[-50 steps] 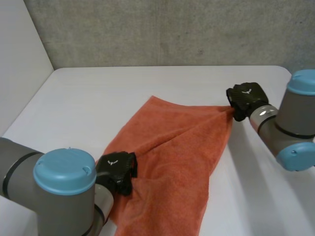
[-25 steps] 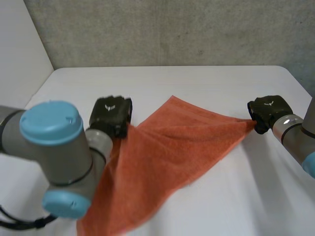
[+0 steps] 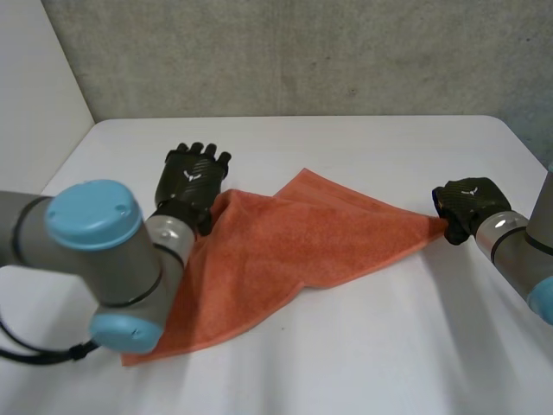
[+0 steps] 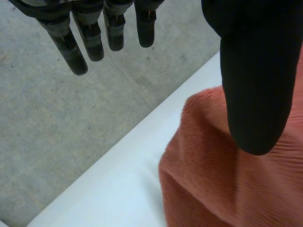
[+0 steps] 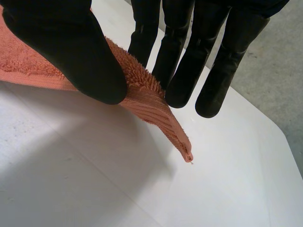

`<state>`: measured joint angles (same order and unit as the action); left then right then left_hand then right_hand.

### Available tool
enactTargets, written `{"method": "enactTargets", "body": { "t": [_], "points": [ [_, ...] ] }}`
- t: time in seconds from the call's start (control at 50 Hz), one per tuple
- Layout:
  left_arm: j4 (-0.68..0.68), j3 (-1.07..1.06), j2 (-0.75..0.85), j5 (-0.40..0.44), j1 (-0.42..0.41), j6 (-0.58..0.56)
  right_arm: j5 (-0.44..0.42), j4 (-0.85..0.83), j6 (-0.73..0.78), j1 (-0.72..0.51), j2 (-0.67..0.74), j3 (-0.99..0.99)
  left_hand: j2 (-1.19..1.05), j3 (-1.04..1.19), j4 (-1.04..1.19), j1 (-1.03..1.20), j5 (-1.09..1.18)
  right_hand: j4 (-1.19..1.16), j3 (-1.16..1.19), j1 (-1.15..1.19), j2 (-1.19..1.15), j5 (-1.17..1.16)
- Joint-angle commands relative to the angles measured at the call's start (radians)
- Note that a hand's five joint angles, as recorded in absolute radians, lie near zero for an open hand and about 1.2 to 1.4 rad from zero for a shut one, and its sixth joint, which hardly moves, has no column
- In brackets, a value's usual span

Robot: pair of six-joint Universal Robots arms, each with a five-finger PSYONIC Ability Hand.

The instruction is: Fold the laundry

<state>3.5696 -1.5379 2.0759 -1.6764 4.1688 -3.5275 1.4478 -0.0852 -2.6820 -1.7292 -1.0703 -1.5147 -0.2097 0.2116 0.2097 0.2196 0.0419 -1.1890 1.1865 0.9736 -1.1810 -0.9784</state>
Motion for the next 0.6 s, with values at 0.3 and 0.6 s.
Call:
{"method": "enactTargets", "body": {
  "t": [0.3,0.6],
  "points": [
    [-0.506,-0.369,-0.315,-0.075,0.001,0.297,-0.003,-0.001,0.008,-0.003,0.001,0.002,-0.195,0.193,0.195,0.185,0.188,-0.207,0.210,0.423,-0.215,-0.243],
    [-0.416,-0.439,-0.307,-0.083,0.016,0.291,-0.006,-0.001,0.010,-0.003,0.001,-0.009,-0.189,0.187,0.189,0.179,0.182,-0.207,0.210,0.423,-0.215,-0.243]
  ]
}}
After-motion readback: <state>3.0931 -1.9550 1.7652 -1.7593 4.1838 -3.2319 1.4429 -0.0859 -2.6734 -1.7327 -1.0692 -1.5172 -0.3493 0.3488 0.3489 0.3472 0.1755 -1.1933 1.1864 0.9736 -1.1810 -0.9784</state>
